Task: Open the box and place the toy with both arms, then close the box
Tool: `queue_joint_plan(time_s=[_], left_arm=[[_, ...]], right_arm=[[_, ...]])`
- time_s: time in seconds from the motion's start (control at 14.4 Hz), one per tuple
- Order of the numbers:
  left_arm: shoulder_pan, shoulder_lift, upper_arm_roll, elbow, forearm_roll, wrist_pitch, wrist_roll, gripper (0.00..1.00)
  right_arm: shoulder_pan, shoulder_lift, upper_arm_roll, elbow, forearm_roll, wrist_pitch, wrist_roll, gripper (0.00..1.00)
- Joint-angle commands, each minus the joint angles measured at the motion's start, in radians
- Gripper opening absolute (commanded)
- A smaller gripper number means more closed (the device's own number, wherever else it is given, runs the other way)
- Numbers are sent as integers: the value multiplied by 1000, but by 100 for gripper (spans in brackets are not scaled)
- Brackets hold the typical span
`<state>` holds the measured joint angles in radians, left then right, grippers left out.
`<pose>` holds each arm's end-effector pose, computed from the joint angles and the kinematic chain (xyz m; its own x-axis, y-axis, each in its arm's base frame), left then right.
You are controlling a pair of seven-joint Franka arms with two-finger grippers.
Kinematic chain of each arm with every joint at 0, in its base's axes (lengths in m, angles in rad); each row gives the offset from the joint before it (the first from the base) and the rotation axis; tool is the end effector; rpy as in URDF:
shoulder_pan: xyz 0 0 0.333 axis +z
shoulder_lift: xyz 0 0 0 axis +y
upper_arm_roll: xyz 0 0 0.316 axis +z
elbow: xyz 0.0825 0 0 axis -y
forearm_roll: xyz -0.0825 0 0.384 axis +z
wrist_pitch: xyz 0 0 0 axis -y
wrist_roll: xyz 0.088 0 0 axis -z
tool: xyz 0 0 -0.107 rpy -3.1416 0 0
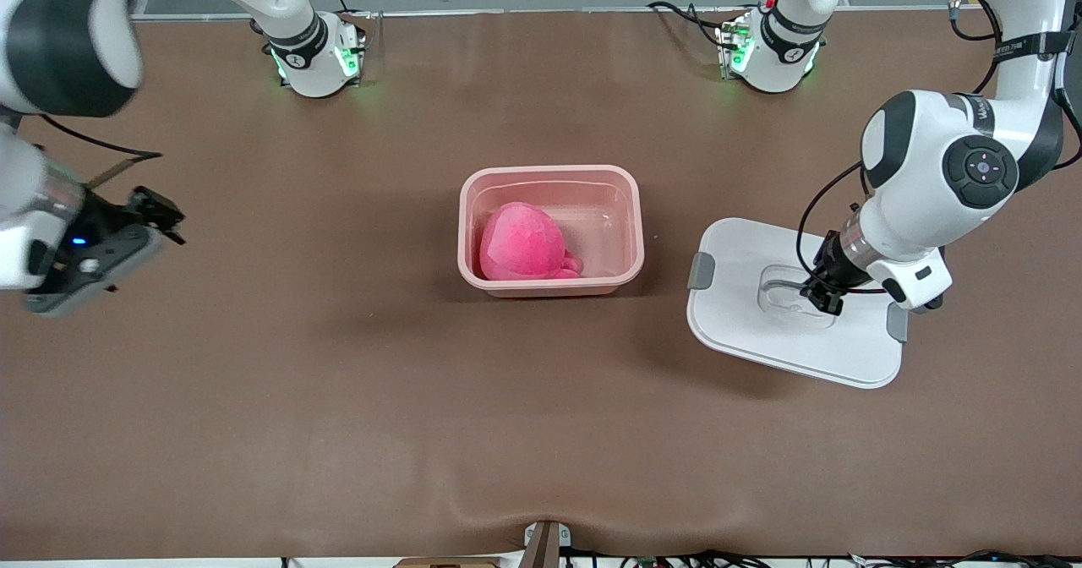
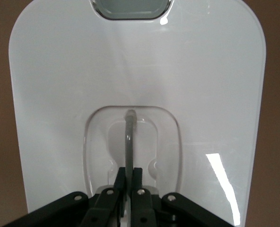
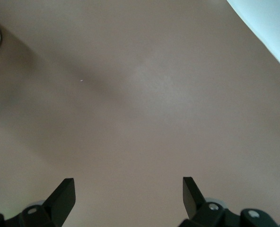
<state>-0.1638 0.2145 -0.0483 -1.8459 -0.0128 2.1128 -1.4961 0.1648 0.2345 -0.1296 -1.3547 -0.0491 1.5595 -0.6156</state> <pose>0.6053 -0.1294 0.4143 0.2759 0.9610 -0.0176 0.9600 -0.2746 0.0540 0.6229 0.0265 0.5884 0.7928 0.6056 -0.0683 0.6090 -0.7917 0.0485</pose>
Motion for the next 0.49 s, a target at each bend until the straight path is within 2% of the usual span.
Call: queue_joint_plan(time_s=[0.0,0.28,0.42], left_arm=[[-8,-24,-56,28,14,-23,-103,0],[-10,-21,-128,76,16,-69,-234,0],[-14,-17,-162,99,16,-97,-292,0]], right_arm=[[-8,-98,10,-84,31,-18,193,100],[-30,-236,16,-202,43,-44,388,100],[-37,-244,30,-198,63,-77,561,100]])
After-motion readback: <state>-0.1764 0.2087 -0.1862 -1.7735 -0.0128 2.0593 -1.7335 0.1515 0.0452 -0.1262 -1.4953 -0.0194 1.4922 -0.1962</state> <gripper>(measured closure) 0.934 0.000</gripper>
